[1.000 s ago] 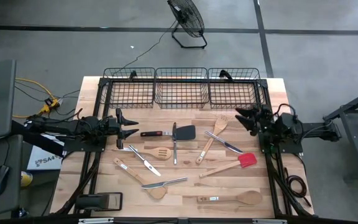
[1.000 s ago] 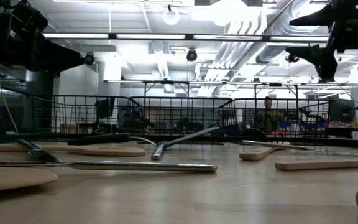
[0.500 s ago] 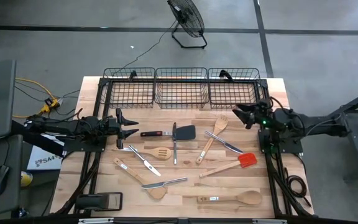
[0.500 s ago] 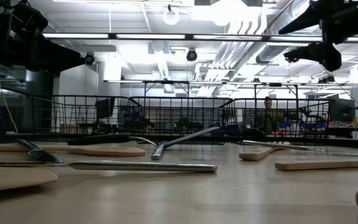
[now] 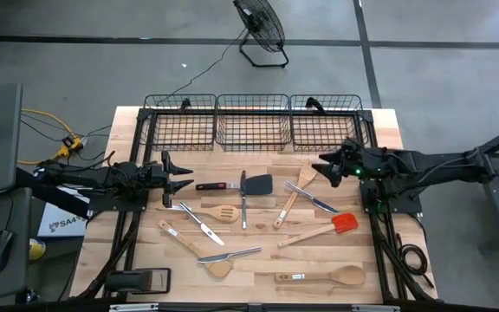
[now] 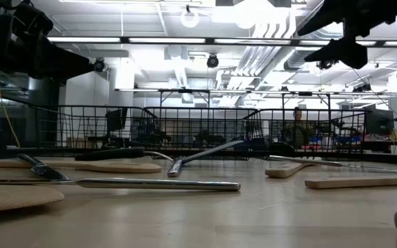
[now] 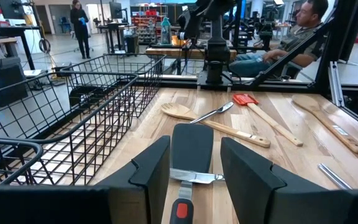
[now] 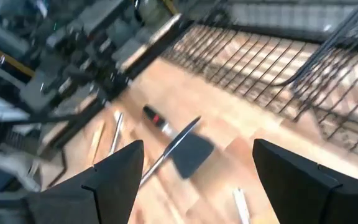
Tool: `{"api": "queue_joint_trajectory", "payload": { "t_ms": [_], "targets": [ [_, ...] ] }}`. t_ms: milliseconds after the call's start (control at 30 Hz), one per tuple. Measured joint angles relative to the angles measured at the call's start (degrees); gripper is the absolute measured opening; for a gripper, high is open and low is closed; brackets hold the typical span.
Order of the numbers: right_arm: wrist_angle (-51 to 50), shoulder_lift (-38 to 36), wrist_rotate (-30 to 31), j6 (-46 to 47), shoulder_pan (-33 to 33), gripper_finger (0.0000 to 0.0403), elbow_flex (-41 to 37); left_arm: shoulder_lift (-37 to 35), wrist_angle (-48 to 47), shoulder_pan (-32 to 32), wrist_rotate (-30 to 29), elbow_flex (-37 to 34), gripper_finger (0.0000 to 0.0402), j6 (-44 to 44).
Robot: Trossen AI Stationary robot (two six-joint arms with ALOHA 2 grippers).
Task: Pick & Place Kitchen Items
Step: Put the orange spatula into the right mesh basket
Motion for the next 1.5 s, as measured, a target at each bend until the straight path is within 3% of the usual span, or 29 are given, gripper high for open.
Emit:
{"api": "queue_joint_trajectory", "payload": {
  "t_ms": [400,600,867,1200,1500],
  "targets": [
    [-13.32,10.92,-11.67,-3.17,3.52,0.0295,8.57,0.0,-0.02,0.01,0.0,0.0,0.0141,-0.01],
    [-14.64,15.79,-16.73,-2.91,8.1,0.0295,9.17,0.01,0.0,-0.01,0.0,0.0,0.0141,-0.01],
    [-18.2,22.76,-23.39,3.53,14.03,0.0295,9.17,0.0,0.0,0.02,0.0,0.0,0.0141,0.0],
    [-21.49,31.33,-24.93,4.15,21.94,0.0295,9.17,0.0,-0.02,0.0,0.0,0.0,0.0141,-0.01],
    [-21.73,40.66,-22.4,-0.96,27.79,0.0295,9.17,0.02,0.0,-0.01,0.0,0.0,0.0141,0.0]
  ]
}}
